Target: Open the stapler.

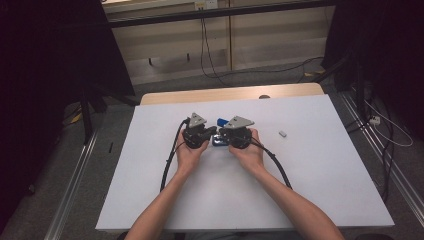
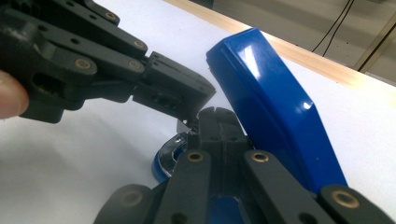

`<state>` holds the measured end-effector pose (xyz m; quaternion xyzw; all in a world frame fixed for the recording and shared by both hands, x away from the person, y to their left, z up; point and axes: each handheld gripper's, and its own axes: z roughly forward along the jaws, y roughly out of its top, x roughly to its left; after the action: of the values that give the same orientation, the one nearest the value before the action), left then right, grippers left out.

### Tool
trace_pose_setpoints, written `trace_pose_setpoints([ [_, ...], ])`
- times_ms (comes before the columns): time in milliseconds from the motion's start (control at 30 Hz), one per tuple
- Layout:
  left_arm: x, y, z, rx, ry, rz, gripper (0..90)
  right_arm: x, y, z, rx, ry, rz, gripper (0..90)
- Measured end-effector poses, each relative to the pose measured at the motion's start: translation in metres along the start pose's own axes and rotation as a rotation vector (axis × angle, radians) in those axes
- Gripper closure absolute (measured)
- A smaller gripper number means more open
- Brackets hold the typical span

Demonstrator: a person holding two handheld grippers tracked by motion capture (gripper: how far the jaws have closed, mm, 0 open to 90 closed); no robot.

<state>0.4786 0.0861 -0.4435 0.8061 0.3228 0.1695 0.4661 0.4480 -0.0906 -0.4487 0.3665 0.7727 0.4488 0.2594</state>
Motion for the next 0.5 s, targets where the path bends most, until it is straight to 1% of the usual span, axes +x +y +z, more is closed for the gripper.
trace_pose_setpoints([
  [167, -0.0019, -0.0026, 0.0042, 0.02, 0.005, 0.03, 90.0, 0.0003, -0.0006, 0.0005, 0.004, 0.009, 0.014, 90.0],
  [233, -0.003, -0.0032, 0.005, 0.026, 0.006, 0.028, 90.0, 0.0007, -0.0011, 0.0016, 0.001, 0.008, 0.018, 90.0],
  [367, -0.0009, -0.005, 0.0059, 0.026, -0.005, 0.013, 90.0, 0.0009, -0.0017, 0.0023, -0.001, 0.008, 0.023, 90.0],
  [433, -0.0004, -0.005, 0.0057, 0.027, -0.005, 0.02, 90.0, 0.0012, -0.0015, 0.0019, -0.004, 0.003, 0.024, 90.0],
  [500, -0.0003, -0.0056, 0.0058, 0.024, -0.009, 0.015, 90.0, 0.0006, -0.001, 0.0011, -0.006, 0.003, 0.029, 90.0],
])
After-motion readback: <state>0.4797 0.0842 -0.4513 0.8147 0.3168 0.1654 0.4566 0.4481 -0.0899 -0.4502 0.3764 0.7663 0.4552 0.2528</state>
